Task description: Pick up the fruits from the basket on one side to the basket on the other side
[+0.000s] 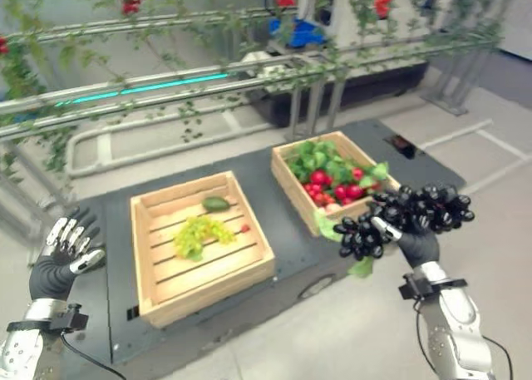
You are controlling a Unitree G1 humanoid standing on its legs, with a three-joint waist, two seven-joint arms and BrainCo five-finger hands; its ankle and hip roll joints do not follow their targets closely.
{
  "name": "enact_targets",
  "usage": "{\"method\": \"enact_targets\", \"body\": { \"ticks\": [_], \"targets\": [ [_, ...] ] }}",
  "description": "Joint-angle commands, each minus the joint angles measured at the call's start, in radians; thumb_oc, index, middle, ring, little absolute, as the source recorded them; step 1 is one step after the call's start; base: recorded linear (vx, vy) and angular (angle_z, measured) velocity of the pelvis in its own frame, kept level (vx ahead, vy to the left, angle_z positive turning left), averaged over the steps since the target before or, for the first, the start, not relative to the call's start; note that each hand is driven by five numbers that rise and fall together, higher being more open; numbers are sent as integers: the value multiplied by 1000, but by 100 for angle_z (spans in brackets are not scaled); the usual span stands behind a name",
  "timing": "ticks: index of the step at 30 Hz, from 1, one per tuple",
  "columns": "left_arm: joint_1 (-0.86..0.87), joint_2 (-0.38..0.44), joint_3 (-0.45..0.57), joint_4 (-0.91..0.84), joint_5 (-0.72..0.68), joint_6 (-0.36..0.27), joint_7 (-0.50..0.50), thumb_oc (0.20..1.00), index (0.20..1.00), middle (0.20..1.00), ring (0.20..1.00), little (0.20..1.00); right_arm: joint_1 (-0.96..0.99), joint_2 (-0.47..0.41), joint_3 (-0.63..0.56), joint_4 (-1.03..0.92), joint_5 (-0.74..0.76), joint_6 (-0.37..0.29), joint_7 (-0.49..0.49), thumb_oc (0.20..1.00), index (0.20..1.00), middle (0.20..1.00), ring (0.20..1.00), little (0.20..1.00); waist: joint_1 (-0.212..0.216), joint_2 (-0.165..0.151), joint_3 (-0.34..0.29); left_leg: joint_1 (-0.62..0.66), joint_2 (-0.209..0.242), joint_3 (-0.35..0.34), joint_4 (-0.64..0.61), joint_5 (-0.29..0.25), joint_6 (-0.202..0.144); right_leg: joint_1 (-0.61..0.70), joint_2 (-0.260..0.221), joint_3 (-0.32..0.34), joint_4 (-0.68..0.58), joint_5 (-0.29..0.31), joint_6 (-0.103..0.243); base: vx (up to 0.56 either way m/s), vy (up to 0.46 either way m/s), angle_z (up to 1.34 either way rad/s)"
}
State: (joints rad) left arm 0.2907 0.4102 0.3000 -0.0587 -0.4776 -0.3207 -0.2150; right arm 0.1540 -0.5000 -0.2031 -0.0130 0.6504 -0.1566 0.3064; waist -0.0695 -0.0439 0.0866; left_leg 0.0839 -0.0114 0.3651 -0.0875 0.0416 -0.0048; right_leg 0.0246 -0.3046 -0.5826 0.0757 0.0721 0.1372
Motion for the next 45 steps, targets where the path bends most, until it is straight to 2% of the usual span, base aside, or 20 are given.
{"method": "enact_targets", "body": {
  "ticks": [1, 3, 4, 5, 6, 9, 10, 14, 17, 18, 19, 20, 21, 25, 26, 27, 28, 32, 37, 45],
  "targets": [
    [-69, 3, -14, -51, 46, -61, 30, 1000, 1000, 1000, 1000, 1000, -83, -33, -60, -8, -41, -99, -33, 200, 200, 200, 200, 200, -16, 19, -7, 58, -70, -38, 48, -145, 7, -101, -81, -16, 33, 150, 81, -67, 97, -53],
    [-78, 6, -16, -53, 49, -63, 33, 1000, 1000, 1000, 1000, 1000, -86, -34, -58, -12, -43, -102, -39, 200, 200, 200, 200, 200, -17, 21, -1, 58, -72, -26, 49, -145, 8, -109, -98, -37, 38, 169, 91, -81, 82, -61],
    [-77, 17, -9, -66, 57, -65, 37, 1000, 1000, 1000, 1000, 1000, -110, -35, -41, -17, -32, -95, -41, 200, 200, 200, 200, 200, 11, 28, -1, 57, -66, 50, 51, -143, 5, -83, -147, -206, 44, 172, 90, -136, 120, -63],
    [-73, 19, 2, -82, 52, -66, 40, 1000, 1000, 1000, 1000, 1000, -126, -39, -29, -16, -35, -90, -45, 200, 200, 200, 200, 200, 31, 28, -3, 58, -62, 93, 53, -144, 9, -57, -158, -321, 67, 161, 80, -142, 112, -95],
    [-67, 16, 10, -96, 39, -64, 43, 1000, 1000, 1000, 1000, 1000, -138, -43, -18, -13, -40, -82, -44, 200, 200, 200, 200, 200, 33, 27, -1, 64, -57, 109, 57, -147, 13, -46, -150, -370, 96, 147, 71, -29, 23, -144],
    [-53, 12, 17, -112, 20, -71, 58, 1000, 1000, 1000, 1000, 1000, -153, -44, 10, -5, -54, -93, -54, 200, 200, 200, 200, 200, 27, 22, 12, 80, -50, 130, 73, -165, 23, -67, -139, -373, 148, 125, 67, 13, -101, -85],
    [-57, 18, 20, -127, 14, -77, 58, 1000, 1000, 1000, 1000, 1000, -142, -43, 5, -20, -55, -86, -43, 200, 200, 200, 200, 200, 31, 7, 6, 81, -40, 147, 95, -179, 15, -62, -104, -329, 71, 103, 51, 23, -266, -41],
    [-99, 22, 5, -103, 4, -90, 105, 1000, 1000, 1000, 1000, 1000, -130, -50, -2, -58, -73, -118, -65, 200, 200, 200, 200, 200, 15, -3, -1, 68, 7, 198, 189, -216, -10, -61, -77, -294, 6, 90, 29, 38, -265, -36],
    [-112, 19, -11, -95, 13, -95, 128, 1000, 1000, 1000, 1000, 1000, -152, -43, 13, -58, -62, -129, -86, 200, 200, 200, 200, 200, 26, -18, -1, 18, 113, 237, 427, -226, -69, -37, -6, -239, -62, 48, -15, 71, -273, -41],
    [-113, 20, -10, -94, 13, -95, 129, 1000, 1000, 1000, 1000, 1000, -154, -43, 15, -56, -62, -130, -87, 200, 200, 200, 200, 200, 29, -18, 1, 15, 121, 241, 438, -227, -74, -37, 1, -237, -66, 47, -20, 75, -239, -79],
    [-112, 11, -8, -85, 9, -98, 141, 1000, 1000, 1000, 1000, 1000, -168, -40, 35, -57, -65, -134, -91, 200, 200, 200, 200, 200, 53, -21, 12, -16, 148, 185, 554, -165, -121, -13, 60, -184, -103, 19, -45, 39, -172, -85],
    [-113, 11, -8, -84, 10, -99, 142, 1000, 1000, 1000, 1000, 1000, -169, -40, 35, -56, -66, -134, -92, 200, 200, 200, 200, 200, 56, -21, 14, -19, 157, 185, 564, -163, -130, -12, 68, -181, -109, 17, -51, -4, -185, -136],
    [-123, 6, -11, -72, 27, -102, 172, 1000, 1000, 1000, 1000, 1000, -195, -40, 62, -46, -71, -138, -105, 200, 200, 200, 200, 200, 85, -21, 29, -69, 152, 97, 557, -139, -148, -6, 104, -154, -131, 0, -64, -74, -66, -163],
    [-126, 0, 5, -66, 45, -108, 191, 1000, 1000, 1000, 1000, 1000, -208, -43, 71, -55, -77, -142, -105, 200, 200, 200, 200, 200, 103, -29, 34, -108, 150, 9, 439, -170, -133, -20, 105, -111, -143, 9, -44, 19, 24, -118],
    [-116, -11, 15, -60, 54, -111, 201, 1000, 1000, 1000, 1000, 1000, -222, -36, 86, -50, -82, -141, -101, 200, 200, 200, 200, 200, 136, -30, 31, -142, 110, -101, 386, -165, -126, -12, 130, -50, -153, 7, -37, 105, 38, -78],
    [-116, -11, 15, -60, 54, -111, 201, 1000, 1000, 1000, 1000, 1000, -222, -36, 87, -50, -82, -141, -101, 200, 200, 200, 200, 200, 137, -30, 31, -141, 110, -99, 384, -164, -126, -12, 130, -48, -153, 7, -37, 111, 81, -175],
    [-105, -21, 33, -63, 63, -117, 214, 1000, 1000, 1000, 1000, 1000, -245, -34, 119, -44, -90, -142, -97, 200, 200, 200, 200, 200, 178, -36, 39, -157, 81, -193, 339, -125, -114, -20, 135, 7, -151, 17, -43, 42, 60, -225],
    [-113, -16, 35, -68, 83, -122, 222, 1000, 1000, 1000, 1000, 1000, -247, -34, 161, -57, -80, -127, -76, 200, 200, 200, 200, 200, 211, -18, 41, -116, 77, -268, 326, -133, -112, -4, 153, 80, -145, 13, -47, 56, 70, -167],
    [-141, -12, 9, -63, 95, -116, 225, 1000, 1000, 1000, 1000, 1000, -220, -26, 150, -68, -85, -118, -73, 200, 200, 200, 200, 200, 185, -6, 24, -75, 62, -267, 268, -134, -93, 8, 140, 86, -126, 11, -47, 30, 153, -24],
    [-196, 22, -23, -42, 141, -112, 235, 1000, 1000, 1000, 1000, 1000, -197, 6, 114, -76, -96, -116, -83, 200, 200, 200, 200, 200, 141, -9, 10, -34, 8, -221, 196, -139, -45, -22, 79, 82, -55, 23, -12, -19, 184, 6]
  ]
}}
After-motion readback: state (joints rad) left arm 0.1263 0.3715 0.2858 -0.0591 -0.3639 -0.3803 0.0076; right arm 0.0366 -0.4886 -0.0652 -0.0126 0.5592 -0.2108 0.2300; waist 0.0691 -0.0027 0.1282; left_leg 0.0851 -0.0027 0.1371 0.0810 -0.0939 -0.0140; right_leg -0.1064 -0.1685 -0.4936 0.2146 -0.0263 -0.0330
